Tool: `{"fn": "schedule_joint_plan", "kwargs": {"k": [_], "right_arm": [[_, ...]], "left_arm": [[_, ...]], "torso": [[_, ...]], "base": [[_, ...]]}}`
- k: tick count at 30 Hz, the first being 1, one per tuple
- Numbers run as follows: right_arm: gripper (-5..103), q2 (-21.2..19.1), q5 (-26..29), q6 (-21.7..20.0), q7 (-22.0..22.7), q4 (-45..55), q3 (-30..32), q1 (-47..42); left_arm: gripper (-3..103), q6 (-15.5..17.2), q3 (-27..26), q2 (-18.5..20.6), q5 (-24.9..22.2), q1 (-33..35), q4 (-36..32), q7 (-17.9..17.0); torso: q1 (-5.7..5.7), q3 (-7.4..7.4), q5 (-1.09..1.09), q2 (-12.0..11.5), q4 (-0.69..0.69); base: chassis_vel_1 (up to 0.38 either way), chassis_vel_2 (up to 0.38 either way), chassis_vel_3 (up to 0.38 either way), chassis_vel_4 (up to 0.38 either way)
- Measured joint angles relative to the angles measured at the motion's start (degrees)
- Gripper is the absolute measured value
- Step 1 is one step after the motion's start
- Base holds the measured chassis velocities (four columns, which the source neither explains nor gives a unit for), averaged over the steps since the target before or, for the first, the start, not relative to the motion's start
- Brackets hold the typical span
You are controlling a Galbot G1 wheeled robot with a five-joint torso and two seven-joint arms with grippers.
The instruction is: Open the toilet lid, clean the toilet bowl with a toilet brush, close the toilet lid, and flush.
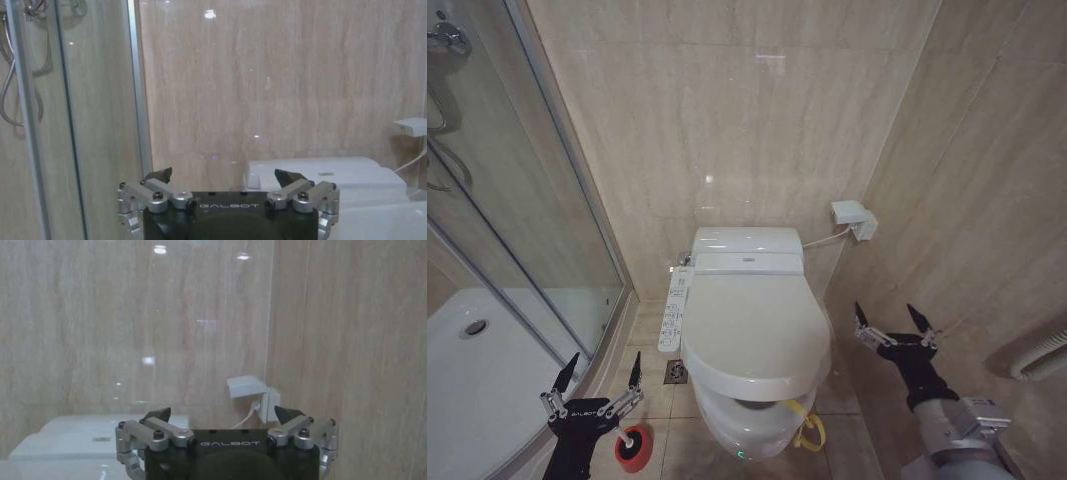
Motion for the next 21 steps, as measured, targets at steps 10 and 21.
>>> {"fn": "schedule_joint_plan", "kwargs": {"k": [10,21], "right_arm": [[100,-2.1,4.5,0.0,-4.4,-2.0,7.1,0.1],[100,-1.8,6.3,0.1,-6.3,-1.9,8.2,-1.1]], "left_arm": [[100,0.0,0.0,0.0,0.0,0.0,0.0,0.0],[100,0.0,0.0,0.0,0.0,0.0,0.0,0.0]], "torso": [[0.0,0.0,0.01,0.0,0.0],[0.0,0.0,0.0,0.0,0.0]], "base": [[0.0,0.0,0.0,0.0],[0.0,0.0,0.0,0.0]]}}
